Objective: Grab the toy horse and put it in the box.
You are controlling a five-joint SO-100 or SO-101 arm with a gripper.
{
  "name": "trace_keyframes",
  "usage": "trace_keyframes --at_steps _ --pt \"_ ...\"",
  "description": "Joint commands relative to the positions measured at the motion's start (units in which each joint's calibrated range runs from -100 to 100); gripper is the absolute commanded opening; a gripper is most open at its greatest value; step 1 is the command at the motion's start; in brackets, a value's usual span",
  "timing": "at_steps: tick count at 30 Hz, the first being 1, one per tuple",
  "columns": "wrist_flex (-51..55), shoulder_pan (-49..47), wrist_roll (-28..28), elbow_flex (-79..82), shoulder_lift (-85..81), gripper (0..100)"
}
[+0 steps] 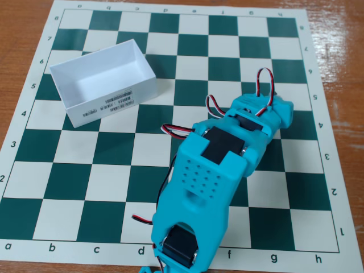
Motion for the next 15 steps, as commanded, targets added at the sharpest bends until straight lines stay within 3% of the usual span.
trace_keyframes --at_steps 1,15 --pt "-0.16 -1.1 -0.44 3.02 -7.5 0" --pt "-2.74 -21.81 -11.82 35.88 -51.48 0"
